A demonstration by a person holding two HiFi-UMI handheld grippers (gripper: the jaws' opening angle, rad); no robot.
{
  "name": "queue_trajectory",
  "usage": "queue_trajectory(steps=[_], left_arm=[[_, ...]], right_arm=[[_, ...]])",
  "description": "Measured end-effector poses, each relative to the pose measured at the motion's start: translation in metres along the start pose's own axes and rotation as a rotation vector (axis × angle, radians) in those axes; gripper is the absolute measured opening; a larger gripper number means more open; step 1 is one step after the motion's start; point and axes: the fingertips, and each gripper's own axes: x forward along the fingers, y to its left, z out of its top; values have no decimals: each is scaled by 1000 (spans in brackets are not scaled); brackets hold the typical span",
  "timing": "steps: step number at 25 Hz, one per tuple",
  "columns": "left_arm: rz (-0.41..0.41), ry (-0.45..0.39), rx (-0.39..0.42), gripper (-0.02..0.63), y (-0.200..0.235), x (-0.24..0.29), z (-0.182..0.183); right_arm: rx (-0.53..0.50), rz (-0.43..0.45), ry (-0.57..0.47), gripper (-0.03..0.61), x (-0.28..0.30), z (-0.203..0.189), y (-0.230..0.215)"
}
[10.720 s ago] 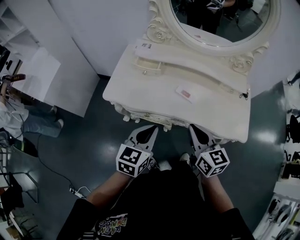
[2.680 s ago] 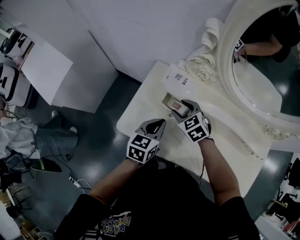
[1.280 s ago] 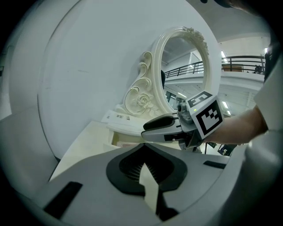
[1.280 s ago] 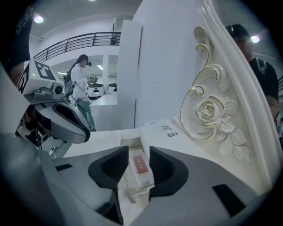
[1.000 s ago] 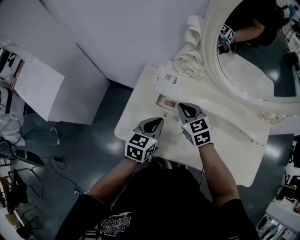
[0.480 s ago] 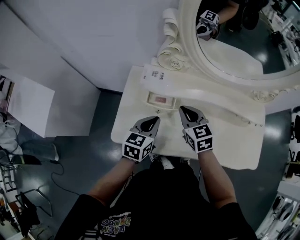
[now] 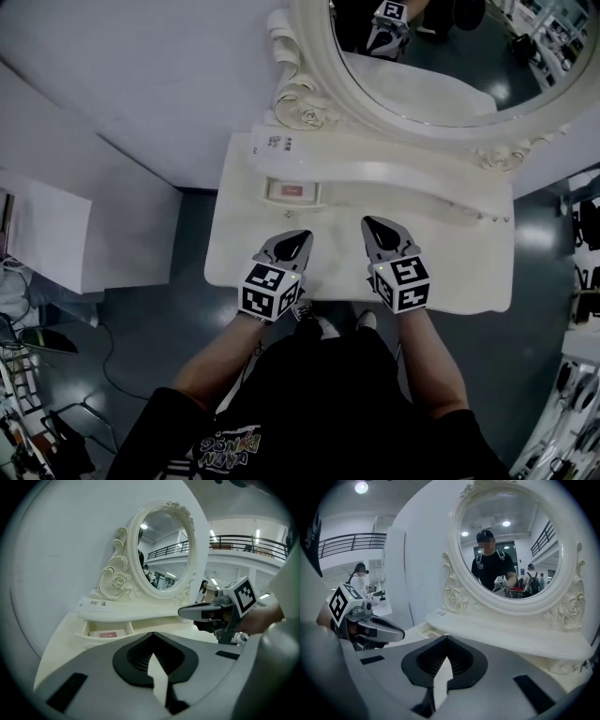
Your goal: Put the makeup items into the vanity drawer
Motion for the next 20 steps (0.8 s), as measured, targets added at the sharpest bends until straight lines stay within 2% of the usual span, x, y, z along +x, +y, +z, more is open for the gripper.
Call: queue_trajectory(steps=[6, 10, 20], left_arm=[[39, -17, 14, 8, -35, -7, 4], [89, -36, -9, 8, -58, -12, 2], [177, -55, -43, 8, -135, -34, -29]], right_arm=[[7, 4, -22, 28, -41, -7, -15], [-11, 37, -22, 28, -68, -17, -19], [-43, 124, -33, 28, -143, -51, -16]])
